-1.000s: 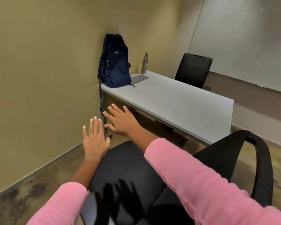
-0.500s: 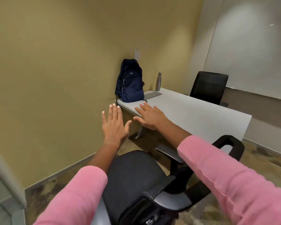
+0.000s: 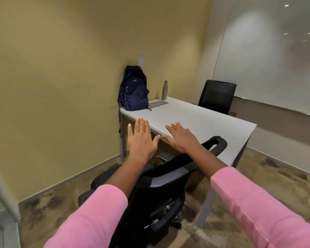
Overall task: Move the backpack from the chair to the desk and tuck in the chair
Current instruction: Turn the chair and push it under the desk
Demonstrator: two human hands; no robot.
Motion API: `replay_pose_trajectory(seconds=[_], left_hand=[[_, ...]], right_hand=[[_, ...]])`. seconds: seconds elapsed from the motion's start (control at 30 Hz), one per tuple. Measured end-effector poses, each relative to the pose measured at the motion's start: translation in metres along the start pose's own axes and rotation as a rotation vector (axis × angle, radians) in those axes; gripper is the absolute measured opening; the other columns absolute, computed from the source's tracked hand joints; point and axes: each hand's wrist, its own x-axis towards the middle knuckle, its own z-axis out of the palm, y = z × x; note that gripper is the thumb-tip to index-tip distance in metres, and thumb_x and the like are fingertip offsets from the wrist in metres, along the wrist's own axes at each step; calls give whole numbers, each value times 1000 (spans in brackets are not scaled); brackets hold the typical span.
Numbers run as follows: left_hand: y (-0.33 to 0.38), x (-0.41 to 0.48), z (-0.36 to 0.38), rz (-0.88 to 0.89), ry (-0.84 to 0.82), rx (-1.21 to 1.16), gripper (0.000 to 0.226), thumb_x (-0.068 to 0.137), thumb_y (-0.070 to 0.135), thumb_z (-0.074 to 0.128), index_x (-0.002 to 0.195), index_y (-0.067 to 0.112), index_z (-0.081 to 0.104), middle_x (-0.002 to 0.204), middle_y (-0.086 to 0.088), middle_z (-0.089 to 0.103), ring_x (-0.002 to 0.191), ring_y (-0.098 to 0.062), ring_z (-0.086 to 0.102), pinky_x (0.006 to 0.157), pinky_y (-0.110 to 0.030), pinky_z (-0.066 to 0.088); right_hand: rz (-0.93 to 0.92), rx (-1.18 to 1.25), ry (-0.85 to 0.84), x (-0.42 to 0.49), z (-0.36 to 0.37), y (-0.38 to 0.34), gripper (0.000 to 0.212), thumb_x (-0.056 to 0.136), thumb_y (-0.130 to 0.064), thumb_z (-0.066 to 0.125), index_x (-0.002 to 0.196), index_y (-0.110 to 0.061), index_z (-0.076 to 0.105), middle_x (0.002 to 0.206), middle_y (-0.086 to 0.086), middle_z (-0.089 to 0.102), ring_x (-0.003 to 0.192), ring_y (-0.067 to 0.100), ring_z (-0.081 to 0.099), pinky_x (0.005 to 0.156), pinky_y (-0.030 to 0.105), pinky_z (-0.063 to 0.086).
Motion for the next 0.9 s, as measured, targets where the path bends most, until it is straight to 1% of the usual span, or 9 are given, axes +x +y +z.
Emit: replay_pose_trajectory(seconds=[0.23, 0.4, 0.53, 0.6, 0.67, 0.73, 0.8, 0.83, 0.9], left_hand=[[70, -18, -4, 2, -83, -28, 71, 95, 52, 18, 143, 4, -2, 156, -14, -2, 142, -25, -10, 114, -47, -4], [104, -31, 12, -101, -123, -9, 73, 94, 54, 17, 144, 4, 1, 155, -15, 1, 142, -26, -8, 114, -50, -1], [118, -47, 29, -194, -163, -19, 74, 93, 57, 15, 144, 5, 5, 155, -14, 5, 142, -26, -6, 114, -49, 1], [117, -55, 34, -273, -155, -54, 74, 92, 59, 15, 143, 5, 15, 154, -15, 15, 143, -27, 0, 114, -48, 4], [113, -60, 37, -329, -116, -21, 73, 91, 60, 17, 137, 6, 33, 145, -17, 35, 139, -29, 17, 113, -47, 14], [110, -62, 40, -332, -36, 49, 69, 91, 60, 19, 121, 7, 52, 126, -16, 56, 125, -31, 40, 105, -44, 28], [112, -62, 39, -328, 51, 58, 67, 89, 57, 19, 99, 7, 62, 102, -14, 67, 103, -29, 54, 89, -39, 38], [113, -62, 37, -322, 76, 62, 63, 90, 55, 21, 89, 8, 63, 93, -12, 68, 93, -28, 57, 79, -36, 39], [112, -61, 35, -296, 110, 74, 56, 92, 49, 26, 79, 7, 61, 82, -9, 67, 80, -25, 58, 62, -31, 32]], right_hand=[[13, 37, -14, -30, -4, 58, 54, 97, -43, 24, 144, -18, 17, 157, 9, 13, 145, 25, 3, 116, 49, 10], [-32, 38, -63, -38, 7, 101, 55, 96, -46, 22, 143, -18, 20, 156, 9, 16, 145, 26, 5, 116, 51, 11], [-114, 92, -123, -41, 22, 127, 50, 97, -43, 20, 141, -20, 29, 153, 8, 26, 144, 24, 10, 115, 52, 10], [-166, 109, -137, -42, 29, 135, 45, 99, -37, 17, 140, -23, 30, 153, 5, 26, 144, 22, 10, 116, 50, 6], [-223, 94, -134, -40, 31, 138, 44, 100, -36, 15, 141, -26, 28, 154, 3, 25, 144, 21, 10, 116, 48, 5], [-265, 93, -139, -36, 32, 140, 45, 99, -37, 15, 141, -25, 28, 153, 2, 27, 143, 19, 13, 116, 47, 6], [-291, 117, -128, -32, 32, 139, 46, 99, -39, 16, 138, -23, 33, 150, 2, 34, 141, 18, 21, 116, 46, 8], [-305, 133, -110, -30, 33, 139, 46, 98, -39, 17, 136, -23, 38, 146, 2, 40, 139, 19, 27, 116, 46, 11], [-323, 172, -63, -27, 34, 137, 43, 98, -38, 20, 128, -23, 47, 138, 2, 50, 133, 22, 37, 114, 46, 18]])
